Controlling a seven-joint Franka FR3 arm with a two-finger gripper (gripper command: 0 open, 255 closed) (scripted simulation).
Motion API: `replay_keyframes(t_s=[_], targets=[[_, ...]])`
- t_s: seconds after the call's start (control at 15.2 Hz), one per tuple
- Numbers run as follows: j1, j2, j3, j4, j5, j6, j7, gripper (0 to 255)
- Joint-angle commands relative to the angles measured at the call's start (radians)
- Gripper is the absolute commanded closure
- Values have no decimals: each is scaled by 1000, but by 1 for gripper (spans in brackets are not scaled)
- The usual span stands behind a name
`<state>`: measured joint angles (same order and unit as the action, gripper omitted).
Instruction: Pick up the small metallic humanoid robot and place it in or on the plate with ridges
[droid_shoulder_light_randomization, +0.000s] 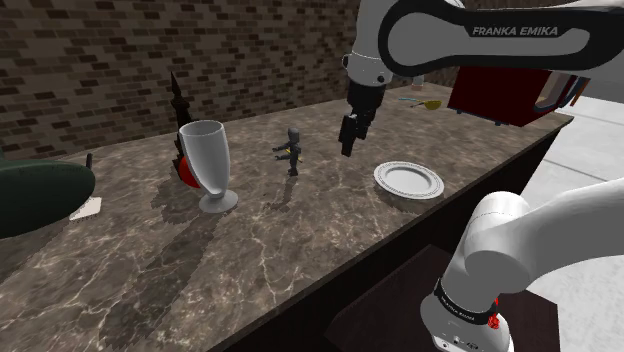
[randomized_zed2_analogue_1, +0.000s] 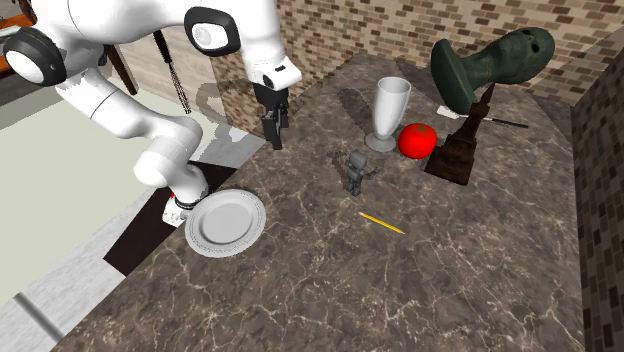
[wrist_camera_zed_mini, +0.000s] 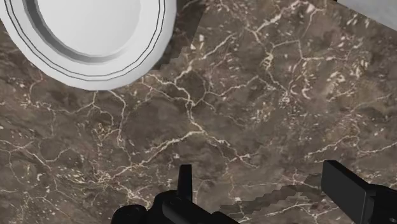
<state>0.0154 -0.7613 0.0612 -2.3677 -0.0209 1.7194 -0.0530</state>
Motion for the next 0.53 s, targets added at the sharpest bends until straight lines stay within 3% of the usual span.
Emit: replay_keyframes(t_s=[0.0,0.46], targets=[[0,0,0,0,0,0,0,0],[-17,324,-3,245,-3,35,2,0]])
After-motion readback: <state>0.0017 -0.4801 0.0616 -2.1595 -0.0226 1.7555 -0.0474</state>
